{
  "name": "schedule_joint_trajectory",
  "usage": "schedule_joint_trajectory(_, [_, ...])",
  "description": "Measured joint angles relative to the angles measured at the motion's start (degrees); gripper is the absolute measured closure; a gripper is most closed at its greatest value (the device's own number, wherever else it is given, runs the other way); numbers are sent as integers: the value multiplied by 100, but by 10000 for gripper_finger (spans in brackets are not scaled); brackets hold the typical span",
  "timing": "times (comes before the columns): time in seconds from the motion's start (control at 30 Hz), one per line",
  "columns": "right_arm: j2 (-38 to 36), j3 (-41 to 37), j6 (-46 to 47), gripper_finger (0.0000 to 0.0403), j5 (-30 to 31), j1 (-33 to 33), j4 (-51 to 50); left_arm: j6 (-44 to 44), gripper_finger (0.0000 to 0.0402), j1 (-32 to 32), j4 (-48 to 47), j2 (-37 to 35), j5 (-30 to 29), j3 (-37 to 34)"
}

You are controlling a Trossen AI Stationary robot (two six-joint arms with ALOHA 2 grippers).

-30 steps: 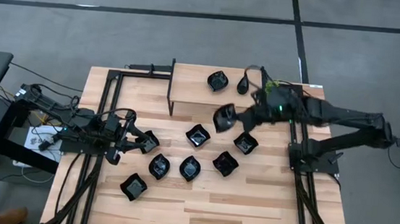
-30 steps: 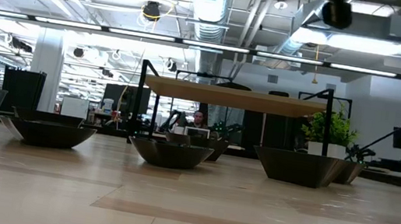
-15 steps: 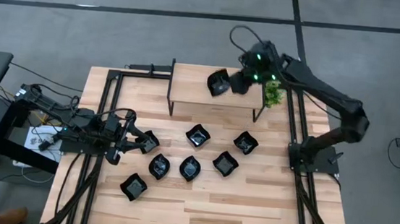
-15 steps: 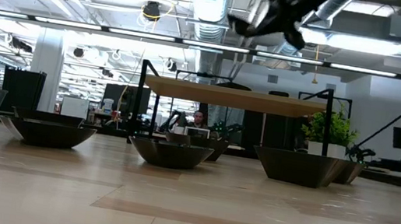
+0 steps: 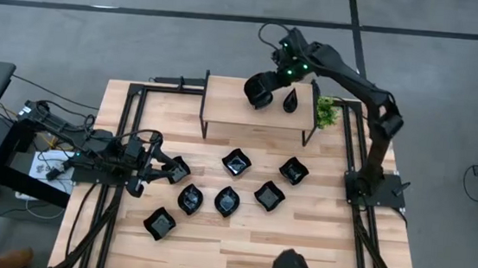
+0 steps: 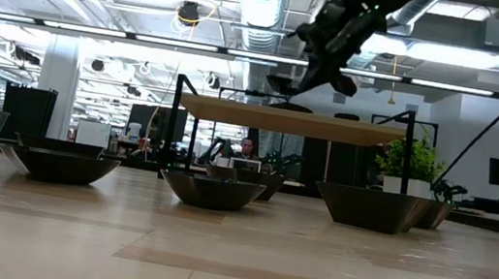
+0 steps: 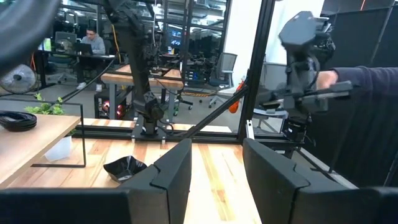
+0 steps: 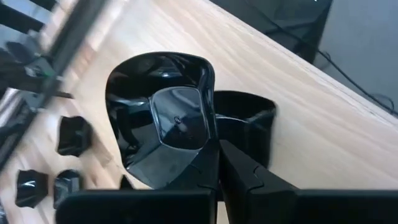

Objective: Pick & Place Mini shaped plates
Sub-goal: Stack the leaf-shaped plate on top of the other leaf-shaped plates on the shelf

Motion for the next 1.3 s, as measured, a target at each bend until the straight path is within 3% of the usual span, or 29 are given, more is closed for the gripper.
schedule_joint_trajectory(0.27, [448, 515, -102, 403, 17, -166, -673, 2, 257, 2, 0, -2, 0, 0])
schedule_joint_trajectory(1.3, [468, 512, 325, 403, 497, -55, -881, 2, 257, 2, -2, -1, 1, 0])
